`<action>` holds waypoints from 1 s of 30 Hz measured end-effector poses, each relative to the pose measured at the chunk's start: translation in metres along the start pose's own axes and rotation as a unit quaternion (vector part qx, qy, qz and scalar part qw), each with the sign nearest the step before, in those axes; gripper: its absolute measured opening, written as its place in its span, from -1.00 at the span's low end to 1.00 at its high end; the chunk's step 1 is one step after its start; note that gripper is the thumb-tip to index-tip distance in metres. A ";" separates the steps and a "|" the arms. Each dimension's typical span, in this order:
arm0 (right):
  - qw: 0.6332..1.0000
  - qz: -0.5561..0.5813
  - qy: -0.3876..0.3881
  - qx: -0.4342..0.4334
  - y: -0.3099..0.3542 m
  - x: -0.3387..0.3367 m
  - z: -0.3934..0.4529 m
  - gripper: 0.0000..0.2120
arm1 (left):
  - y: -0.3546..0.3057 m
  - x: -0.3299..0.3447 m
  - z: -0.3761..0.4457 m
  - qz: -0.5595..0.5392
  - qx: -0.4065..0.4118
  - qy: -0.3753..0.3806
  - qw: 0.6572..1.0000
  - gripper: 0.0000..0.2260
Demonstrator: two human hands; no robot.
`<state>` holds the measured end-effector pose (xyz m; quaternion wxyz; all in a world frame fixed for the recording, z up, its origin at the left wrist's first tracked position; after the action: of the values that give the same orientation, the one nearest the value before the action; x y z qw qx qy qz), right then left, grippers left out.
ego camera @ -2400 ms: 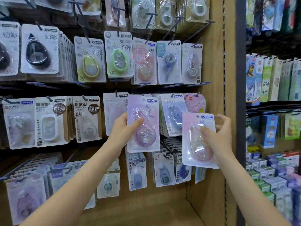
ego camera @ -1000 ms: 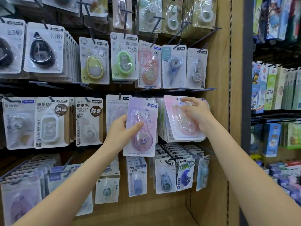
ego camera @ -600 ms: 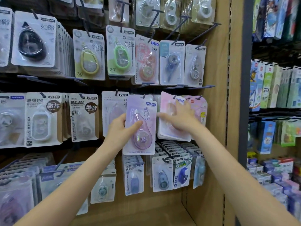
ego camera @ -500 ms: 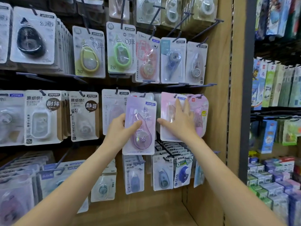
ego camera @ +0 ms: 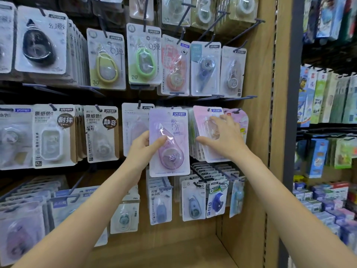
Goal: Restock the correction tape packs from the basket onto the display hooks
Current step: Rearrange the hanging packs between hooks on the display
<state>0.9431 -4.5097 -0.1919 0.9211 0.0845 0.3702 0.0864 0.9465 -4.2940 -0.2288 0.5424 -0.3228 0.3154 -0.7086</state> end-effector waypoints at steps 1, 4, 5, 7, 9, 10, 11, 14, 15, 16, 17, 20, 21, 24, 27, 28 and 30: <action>1.000 0.001 -0.004 -0.001 0.001 -0.002 -0.001 -0.31 | 0.000 0.000 -0.001 -0.005 -0.003 -0.002 1.000 -0.90; 1.000 0.009 -0.001 -0.003 0.002 -0.003 -0.007 -0.33 | 0.002 0.002 -0.004 0.001 -0.004 -0.007 1.000 -0.90; 1.000 0.012 0.002 -0.003 0.001 -0.003 -0.009 -0.32 | 0.002 0.002 -0.005 0.006 -0.002 -0.010 1.000 -0.90; 1.000 0.014 0.001 -0.002 -0.001 -0.002 -0.012 -0.32 | 0.001 0.004 -0.006 0.011 0.001 -0.011 1.000 -0.89; 0.999 0.029 -0.014 0.007 -0.005 -0.003 -0.013 -0.37 | -0.005 0.007 -0.006 0.016 0.011 -0.011 1.000 -0.84; 0.999 0.042 -0.028 0.010 -0.006 -0.006 -0.013 -0.42 | -0.008 0.009 -0.005 0.017 0.019 -0.014 1.000 -0.82; 0.997 0.063 -0.050 0.008 -0.007 -0.009 -0.013 -0.49 | -0.012 0.010 -0.004 0.016 0.027 -0.019 0.999 -0.82; 0.977 0.175 -0.125 0.013 -0.007 -0.025 -0.013 -0.72 | -0.020 0.014 -0.002 -0.006 0.034 -0.031 0.999 -0.88; 0.964 0.235 -0.123 0.011 -0.005 -0.029 -0.014 -0.78 | -0.022 0.017 0.000 -0.011 0.035 -0.029 0.999 -0.90; 0.949 0.300 -0.096 -0.001 0.000 -0.032 -0.015 -0.81 | -0.023 0.022 0.000 -0.015 0.036 -0.027 0.999 -0.90; 0.932 0.357 -0.051 -0.021 0.006 -0.032 -0.016 -0.81 | -0.024 0.027 0.002 -0.020 0.034 -0.027 0.999 -0.89; 0.925 0.366 0.062 -0.087 0.026 -0.026 -0.021 -0.72 | -0.026 0.045 0.007 -0.054 0.021 -0.025 0.998 -0.86; 0.926 0.363 0.062 -0.085 0.026 -0.024 -0.020 -0.69 | -0.027 0.052 0.008 -0.064 0.014 -0.016 0.998 -0.84; 0.909 0.416 0.022 -0.022 0.014 -0.027 -0.016 -0.67 | -0.026 0.064 0.008 -0.050 0.000 0.031 0.998 -0.78; 0.910 0.414 0.021 0.030 0.000 -0.026 -0.017 -0.65 | -0.019 0.062 0.003 -0.035 -0.002 0.048 0.998 -0.79; 0.913 0.405 0.022 0.034 -0.002 -0.024 -0.018 -0.65 | -0.014 0.059 0.001 -0.045 -0.011 0.046 0.998 -0.78; 0.920 0.390 0.021 0.031 0.000 -0.021 -0.019 -0.65 | -0.007 0.053 -0.001 -0.064 -0.026 0.040 0.997 -0.76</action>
<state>0.9149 -4.5126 -0.1915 0.8037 0.2485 0.3296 0.4286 0.9311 -4.3435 -0.2179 0.4745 -0.3278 0.3337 -0.7457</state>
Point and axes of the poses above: each hand's wrist, its own z-axis towards the middle knuckle, its own x-axis out of the palm, y = z × x, the point moved 5 cm from there along z, towards the middle knuckle, and after that the axes turned 13 degrees about -z, right-handed, at the moved point
